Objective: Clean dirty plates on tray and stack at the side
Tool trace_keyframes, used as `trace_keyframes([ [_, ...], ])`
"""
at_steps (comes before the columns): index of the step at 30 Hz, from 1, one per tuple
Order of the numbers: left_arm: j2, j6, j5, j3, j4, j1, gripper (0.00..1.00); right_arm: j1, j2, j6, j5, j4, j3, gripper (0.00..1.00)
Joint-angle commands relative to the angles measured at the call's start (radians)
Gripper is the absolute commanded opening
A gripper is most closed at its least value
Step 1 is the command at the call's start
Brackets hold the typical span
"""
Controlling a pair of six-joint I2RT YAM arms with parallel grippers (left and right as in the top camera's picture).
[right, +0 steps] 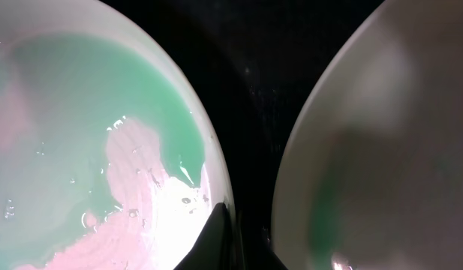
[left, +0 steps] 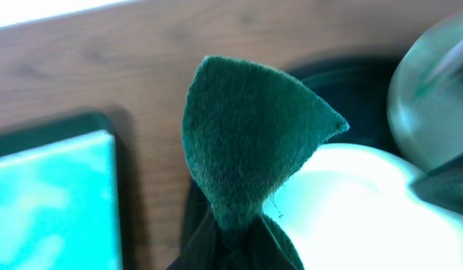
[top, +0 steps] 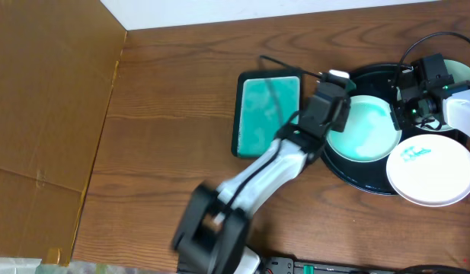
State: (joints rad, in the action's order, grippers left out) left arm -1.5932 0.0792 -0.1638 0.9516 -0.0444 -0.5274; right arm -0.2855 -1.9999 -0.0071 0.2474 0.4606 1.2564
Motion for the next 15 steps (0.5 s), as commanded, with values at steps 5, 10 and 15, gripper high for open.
trace_keyframes([
  [5, 0.264, 0.053, -0.010, 0.002, 0.138, 0.010, 0.07, -0.004, -0.001, 0.040, -0.029, 0.092, -0.010, 0.05],
  [10, 0.284, 0.054, -0.010, 0.002, 0.163, 0.030, 0.07, -0.005, -0.002, 0.042, -0.029, 0.135, -0.010, 0.07],
  [15, 0.282, 0.054, -0.010, 0.002, 0.171, 0.044, 0.07, -0.011, -0.002, 0.064, -0.030, 0.122, -0.010, 0.01],
])
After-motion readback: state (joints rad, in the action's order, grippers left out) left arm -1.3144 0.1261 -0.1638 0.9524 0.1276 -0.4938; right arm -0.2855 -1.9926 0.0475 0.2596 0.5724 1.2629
